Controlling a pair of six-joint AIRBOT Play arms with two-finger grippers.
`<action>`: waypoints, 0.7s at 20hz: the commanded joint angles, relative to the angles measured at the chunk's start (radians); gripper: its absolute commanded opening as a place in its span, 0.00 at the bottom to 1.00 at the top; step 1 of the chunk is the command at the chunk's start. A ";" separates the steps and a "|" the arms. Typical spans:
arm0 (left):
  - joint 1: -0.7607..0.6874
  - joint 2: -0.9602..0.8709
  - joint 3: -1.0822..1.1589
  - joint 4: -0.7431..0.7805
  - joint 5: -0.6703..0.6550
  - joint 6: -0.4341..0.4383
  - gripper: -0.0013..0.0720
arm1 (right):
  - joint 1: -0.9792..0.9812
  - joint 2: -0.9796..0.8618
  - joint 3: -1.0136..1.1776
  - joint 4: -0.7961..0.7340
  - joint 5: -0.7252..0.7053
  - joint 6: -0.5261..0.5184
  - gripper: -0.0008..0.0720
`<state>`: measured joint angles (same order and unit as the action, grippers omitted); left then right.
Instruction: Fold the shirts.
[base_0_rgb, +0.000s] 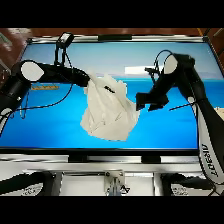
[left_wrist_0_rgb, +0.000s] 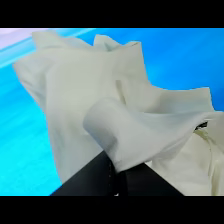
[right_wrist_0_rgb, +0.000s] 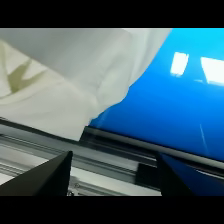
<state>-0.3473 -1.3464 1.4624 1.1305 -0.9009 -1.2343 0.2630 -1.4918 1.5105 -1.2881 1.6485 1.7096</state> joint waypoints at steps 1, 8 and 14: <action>0.019 -0.004 0.000 -0.002 -0.025 0.019 0.10 | -0.008 0.005 -0.174 0.054 -0.243 0.029 0.93; 0.019 -0.004 0.000 -0.002 -0.034 0.018 0.10 | 0.026 -0.061 -0.235 0.136 -0.391 -0.035 0.92; 0.019 -0.004 0.000 -0.002 -0.069 0.018 0.10 | 0.096 -0.051 -0.235 0.074 -0.365 -0.106 0.92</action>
<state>-0.3294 -1.3499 1.4624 1.1290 -0.9508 -1.2163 0.3435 -1.5543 1.2785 -1.1767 1.2755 1.6341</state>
